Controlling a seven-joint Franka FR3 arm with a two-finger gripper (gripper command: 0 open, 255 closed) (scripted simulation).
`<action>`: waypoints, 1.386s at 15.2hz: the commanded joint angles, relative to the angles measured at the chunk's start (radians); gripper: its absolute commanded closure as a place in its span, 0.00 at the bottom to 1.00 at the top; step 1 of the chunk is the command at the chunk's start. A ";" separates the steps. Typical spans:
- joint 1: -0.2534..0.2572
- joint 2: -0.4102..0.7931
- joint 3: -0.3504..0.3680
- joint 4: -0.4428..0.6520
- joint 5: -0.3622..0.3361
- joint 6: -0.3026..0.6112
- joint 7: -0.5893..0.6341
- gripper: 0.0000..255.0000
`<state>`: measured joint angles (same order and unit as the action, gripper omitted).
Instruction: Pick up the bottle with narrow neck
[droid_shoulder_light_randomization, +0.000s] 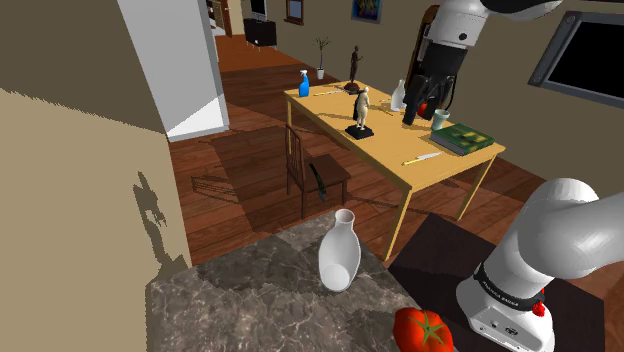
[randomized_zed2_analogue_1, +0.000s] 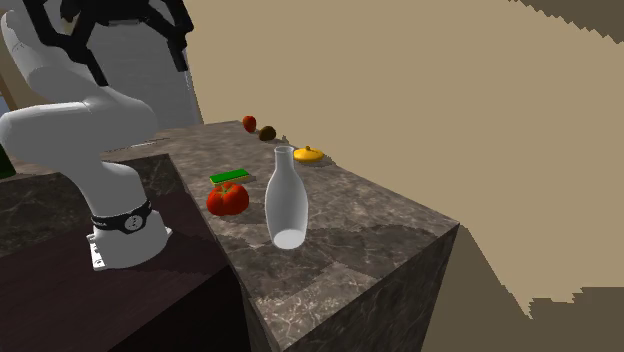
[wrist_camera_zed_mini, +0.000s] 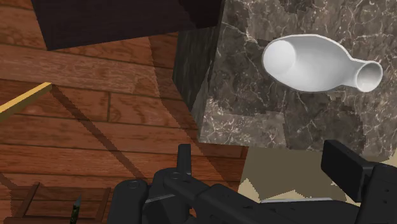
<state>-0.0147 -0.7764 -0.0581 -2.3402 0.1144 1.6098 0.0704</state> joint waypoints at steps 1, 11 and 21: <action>0.000 0.000 0.000 0.000 0.000 0.000 0.000 0.00; 0.065 0.044 0.256 -0.124 0.087 0.197 0.236 0.00; 0.090 0.259 0.530 -0.111 0.109 0.410 0.493 0.00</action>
<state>0.0755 -0.5426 0.4454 -2.4575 0.2268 2.0005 0.5357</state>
